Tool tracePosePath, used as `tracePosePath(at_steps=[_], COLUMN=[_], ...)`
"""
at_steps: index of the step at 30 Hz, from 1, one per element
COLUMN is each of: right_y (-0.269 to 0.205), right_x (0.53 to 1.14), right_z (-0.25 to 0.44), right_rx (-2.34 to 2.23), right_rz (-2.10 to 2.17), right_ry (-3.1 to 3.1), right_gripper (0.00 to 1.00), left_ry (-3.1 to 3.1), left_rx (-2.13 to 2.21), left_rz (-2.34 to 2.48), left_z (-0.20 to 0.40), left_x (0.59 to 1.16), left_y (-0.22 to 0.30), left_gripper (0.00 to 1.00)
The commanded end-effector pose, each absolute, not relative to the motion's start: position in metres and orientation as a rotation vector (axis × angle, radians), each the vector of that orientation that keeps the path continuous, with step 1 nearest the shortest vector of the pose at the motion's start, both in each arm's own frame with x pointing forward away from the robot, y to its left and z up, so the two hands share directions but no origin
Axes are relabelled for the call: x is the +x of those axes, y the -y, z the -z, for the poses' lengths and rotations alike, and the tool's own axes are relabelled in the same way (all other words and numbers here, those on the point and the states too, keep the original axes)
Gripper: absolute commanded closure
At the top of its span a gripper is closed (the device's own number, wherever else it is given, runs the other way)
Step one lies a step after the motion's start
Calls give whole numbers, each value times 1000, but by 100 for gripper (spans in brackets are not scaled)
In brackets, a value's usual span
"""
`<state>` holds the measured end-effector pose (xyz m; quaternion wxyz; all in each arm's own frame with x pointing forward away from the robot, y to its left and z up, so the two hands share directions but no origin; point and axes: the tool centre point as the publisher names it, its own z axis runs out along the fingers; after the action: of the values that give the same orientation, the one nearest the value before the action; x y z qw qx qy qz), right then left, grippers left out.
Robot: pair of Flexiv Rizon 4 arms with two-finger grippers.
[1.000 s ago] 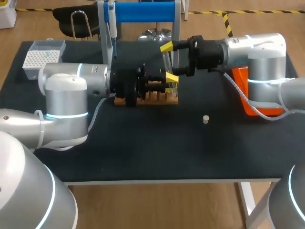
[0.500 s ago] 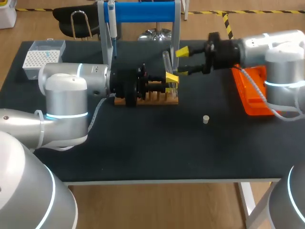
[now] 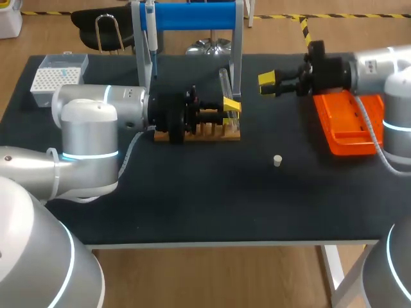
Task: Invert the test tube, pick up the pipette, mount the tip to pipette, aspirate from beaker and dispense into the tube, eject the tip, return the pipette, and cap with the stopper.
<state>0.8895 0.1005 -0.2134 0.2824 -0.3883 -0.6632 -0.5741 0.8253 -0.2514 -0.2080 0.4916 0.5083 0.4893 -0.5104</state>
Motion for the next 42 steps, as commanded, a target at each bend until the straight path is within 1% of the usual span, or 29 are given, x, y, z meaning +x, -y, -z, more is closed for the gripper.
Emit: tracePosePath(at_steps=[1,3,11,21,27,42], right_y=[-101,-101,-93,-103,-111,-130], right_x=[886,886,897,905,909,922], right_z=[212,212,237,260,271,303], right_rx=[-1057,-1057,-977,-770,-640,-538], right_rz=[1554,1554,1631,1740,1802,1743], right_ry=[1773,1773,2106,2457,2551,2732], right_gripper=[0,0,0,0,0,0], left_ry=[-1187,-1187,-1187,-1187,-1187,-1187], left_rx=[1239,1239,1239,1239,1239,1239], left_rz=[1241,1241,1241,1241,1241,1241], left_z=[208,208,208,208,208,208], left_x=[826,826,826,826,826,826], left_y=[252,252,252,252,252,252], left_gripper=[100,100,100,100,100,100])
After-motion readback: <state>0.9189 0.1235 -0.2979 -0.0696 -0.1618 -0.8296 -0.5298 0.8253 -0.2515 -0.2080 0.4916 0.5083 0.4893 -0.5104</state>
